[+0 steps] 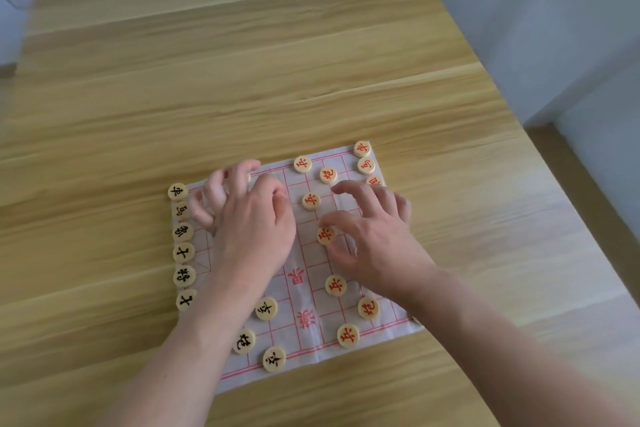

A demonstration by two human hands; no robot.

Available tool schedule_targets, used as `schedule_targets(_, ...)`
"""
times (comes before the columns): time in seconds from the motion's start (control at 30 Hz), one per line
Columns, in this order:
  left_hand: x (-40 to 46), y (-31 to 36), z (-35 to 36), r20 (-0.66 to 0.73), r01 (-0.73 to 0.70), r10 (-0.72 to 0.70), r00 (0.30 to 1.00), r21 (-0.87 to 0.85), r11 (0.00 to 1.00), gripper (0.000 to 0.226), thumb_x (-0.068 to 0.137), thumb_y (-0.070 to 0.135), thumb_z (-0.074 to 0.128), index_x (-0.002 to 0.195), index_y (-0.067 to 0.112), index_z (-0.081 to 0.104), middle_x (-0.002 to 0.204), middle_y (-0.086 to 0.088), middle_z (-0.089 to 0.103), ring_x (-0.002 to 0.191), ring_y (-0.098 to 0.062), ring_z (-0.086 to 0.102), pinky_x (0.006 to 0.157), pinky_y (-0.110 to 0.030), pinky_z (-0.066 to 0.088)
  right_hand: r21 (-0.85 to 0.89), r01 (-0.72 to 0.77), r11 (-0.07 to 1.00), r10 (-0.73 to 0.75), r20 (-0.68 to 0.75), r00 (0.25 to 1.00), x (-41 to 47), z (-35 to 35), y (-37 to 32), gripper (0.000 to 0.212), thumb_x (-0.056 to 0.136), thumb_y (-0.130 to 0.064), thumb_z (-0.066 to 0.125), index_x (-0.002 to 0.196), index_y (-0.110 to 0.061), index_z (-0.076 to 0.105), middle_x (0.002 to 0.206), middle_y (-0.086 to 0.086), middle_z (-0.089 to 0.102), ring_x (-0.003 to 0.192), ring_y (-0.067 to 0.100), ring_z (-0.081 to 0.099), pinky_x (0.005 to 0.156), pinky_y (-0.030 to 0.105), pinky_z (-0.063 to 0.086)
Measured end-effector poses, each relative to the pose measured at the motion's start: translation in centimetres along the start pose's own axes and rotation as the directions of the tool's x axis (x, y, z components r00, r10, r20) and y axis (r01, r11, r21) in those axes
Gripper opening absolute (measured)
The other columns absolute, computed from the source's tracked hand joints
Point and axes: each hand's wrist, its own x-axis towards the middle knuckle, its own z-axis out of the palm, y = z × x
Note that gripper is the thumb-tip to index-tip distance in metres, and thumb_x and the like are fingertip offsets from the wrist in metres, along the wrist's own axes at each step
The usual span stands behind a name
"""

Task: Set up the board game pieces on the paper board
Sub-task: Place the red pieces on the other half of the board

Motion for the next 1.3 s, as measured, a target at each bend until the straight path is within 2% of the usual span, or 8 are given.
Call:
schedule_targets(0.13, 0.0, -0.8, -0.4, 0.015, 0.012, -0.012, 1.000, -0.004, 1.000, 0.023, 0.083, 0.032, 0.039, 0.079, 0.030, 0.061, 0.134, 0.011, 0.046, 0.127, -0.023, 0.026, 0.103, -0.052, 0.015, -0.025, -0.012, 1.000, 0.013, 0.046, 0.999, 0.4, 0.3, -0.7, 0.033, 0.076, -0.043, 0.044, 0.098, -0.038, 0.069, 0.135, -0.005, 0.044, 0.124, 0.025, 0.035, 0.100, 0.049, 0.026)
schedule_targets(0.27, 0.2, -1.5, -0.6, 0.020, 0.011, -0.011, 1.000, 0.010, 1.000, 0.025, 0.083, 0.034, 0.038, 0.079, 0.030, 0.062, 0.133, 0.011, 0.045, 0.126, -0.023, 0.028, 0.102, -0.053, 0.016, -0.075, -0.006, 0.997, 0.012, 0.089, 0.996, 0.2, 0.8, -0.4, 0.024, 0.078, -0.037, 0.059, 0.102, -0.037, 0.066, 0.139, -0.007, 0.038, 0.130, 0.026, 0.031, 0.104, 0.047, 0.020)
schedule_targets(0.4, 0.4, -1.7, -0.7, 0.026, 0.011, -0.012, 1.000, 0.014, 1.000, 0.026, 0.082, 0.035, 0.036, 0.079, 0.030, 0.061, 0.133, 0.012, 0.045, 0.126, -0.023, 0.029, 0.102, -0.054, 0.017, -0.082, -0.010, 0.997, 0.018, 0.088, 0.996, 0.1, 0.8, -0.5, 0.027, 0.080, -0.038, 0.059, 0.107, -0.037, 0.063, 0.141, -0.007, 0.032, 0.132, 0.024, 0.027, 0.106, 0.045, 0.015)
schedule_targets(0.57, 0.6, -1.8, -0.8, 0.033, -0.001, 0.001, 0.999, 0.007, 1.000, 0.026, 0.083, 0.032, 0.035, 0.079, 0.030, 0.061, 0.132, 0.013, 0.046, 0.127, -0.022, 0.028, 0.104, -0.053, 0.016, -0.071, -0.049, 0.996, 0.054, 0.069, 0.996, 0.1, 0.4, -0.8, 0.044, 0.082, -0.040, 0.051, 0.125, -0.036, 0.052, 0.142, -0.007, 0.029, 0.127, 0.021, 0.028, 0.107, 0.042, 0.015)
schedule_targets(0.73, 1.3, -2.5, -1.8, 0.045, -0.079, 0.079, 0.996, 0.002, 0.997, 0.019, 0.089, 0.029, 0.045, 0.084, 0.029, 0.063, 0.131, 0.011, 0.047, 0.124, -0.022, 0.030, 0.100, -0.046, 0.017, -0.027, -0.064, 0.998, 0.065, 0.052, 0.996, 0.0, -0.6, -1.4, 0.053, 0.079, -0.052, 0.038, 0.128, -0.035, 0.047, 0.138, -0.008, 0.033, 0.124, 0.018, 0.035, 0.103, 0.037, 0.019)
schedule_targets(0.93, 2.4, -2.9, -5.7, 0.228, -0.195, 0.198, 0.953, -0.036, 0.980, 0.026, 0.096, 0.034, 0.042, 0.110, 0.027, 0.062, 0.134, 0.009, 0.045, 0.124, -0.021, 0.035, 0.101, -0.038, 0.022, 0.022, -0.110, 0.994, 0.110, 0.015, 0.994, -1.2, -2.8, -3.3, 0.044, 0.089, -0.040, 0.053, 0.132, -0.031, 0.047, 0.136, -0.009, 0.037, 0.126, 0.015, 0.032, 0.102, 0.032, 0.018)
schedule_targets(1.17, 1.0, -1.3, -11.3, 0.385, -0.366, 0.332, 0.861, 0.016, 0.930, 0.031, 0.096, 0.033, 0.041, 0.121, 0.023, 0.056, 0.136, 0.007, 0.044, 0.126, -0.022, 0.035, 0.103, -0.041, 0.027, 0.048, -0.289, 0.956, 0.287, 0.042, 0.957, -4.8, -6.5, -6.3, 0.050, 0.090, -0.040, 0.052, 0.138, -0.030, 0.042, 0.144, -0.007, 0.034, 0.130, 0.021, 0.031, 0.105, 0.038, 0.020)
schedule_targets(1.3, 0.1, -0.7, -12.7, 0.417, -0.366, 0.335, 0.845, -0.005, 0.931, 0.032, 0.096, 0.034, 0.039, 0.122, 0.025, 0.055, 0.137, 0.006, 0.045, 0.127, -0.021, 0.035, 0.103, -0.042, 0.028, 0.047, -0.367, 0.929, 0.367, 0.016, 0.930, -6.5, -8.0, -7.6, 0.051, 0.089, -0.038, 0.053, 0.138, -0.027, 0.042, 0.142, -0.006, 0.036, 0.128, 0.023, 0.034, 0.104, 0.039, 0.022)
